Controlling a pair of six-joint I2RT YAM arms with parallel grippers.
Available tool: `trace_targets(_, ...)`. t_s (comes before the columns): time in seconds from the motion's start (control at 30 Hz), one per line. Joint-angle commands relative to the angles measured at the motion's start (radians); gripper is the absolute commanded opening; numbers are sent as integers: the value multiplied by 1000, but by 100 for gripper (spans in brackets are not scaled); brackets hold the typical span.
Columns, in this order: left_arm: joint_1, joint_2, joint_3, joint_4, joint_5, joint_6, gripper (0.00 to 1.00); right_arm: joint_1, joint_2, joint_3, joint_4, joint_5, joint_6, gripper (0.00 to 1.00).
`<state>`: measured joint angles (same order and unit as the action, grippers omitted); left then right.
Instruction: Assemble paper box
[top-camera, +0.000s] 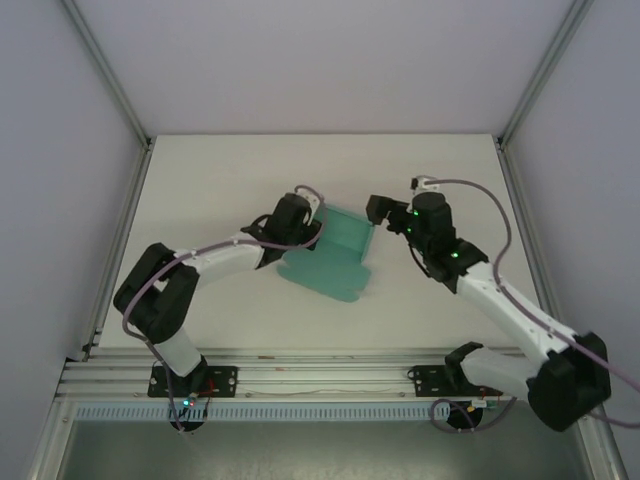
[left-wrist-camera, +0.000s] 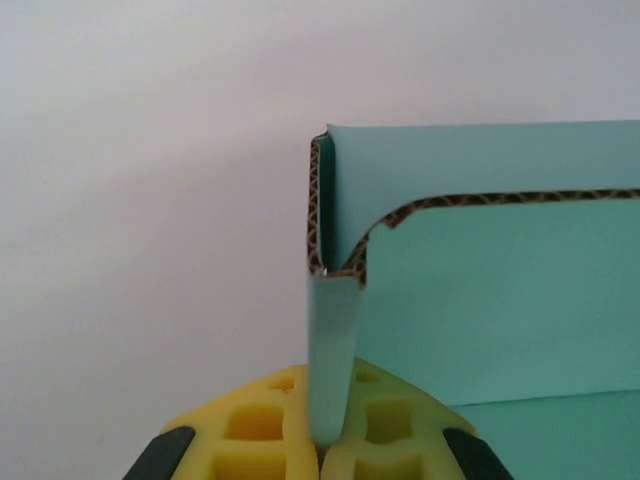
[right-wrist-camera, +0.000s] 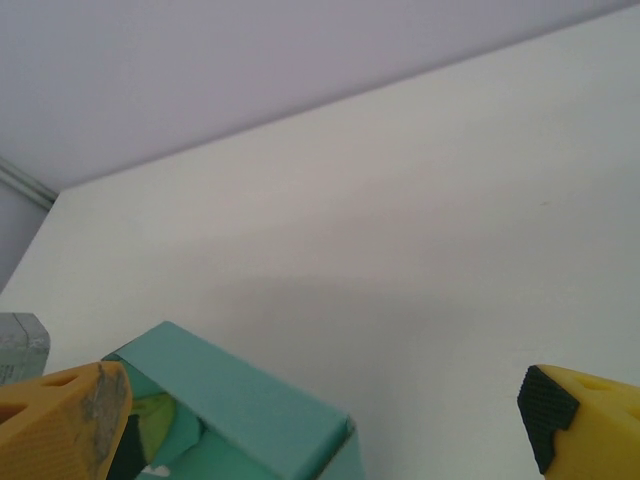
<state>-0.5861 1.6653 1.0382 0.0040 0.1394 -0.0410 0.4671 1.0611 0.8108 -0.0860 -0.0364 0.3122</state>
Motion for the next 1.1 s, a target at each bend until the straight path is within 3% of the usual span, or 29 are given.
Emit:
trace_targets(0.0,2,-24,123,-403,239,339,0,-23,-95,-46,-140,50,-31,100)
trace_targets(0.1,-13,10,201,-588,174,385,0,-46,-144,-81,-184,37,-35,100)
trace_targets(0.3,-47,94,288,-727,52,389,0,-86,-145,-112,-220,29,-45,100)
trace_targets(0.8,-161,519,516,-785,-364,333,0,-144,-107,-118,-194,6,-36,100)
trace_targets(1.07,-170,620,472,-698,-464,282,0,-150,-116,-114,-191,7,-39,100)
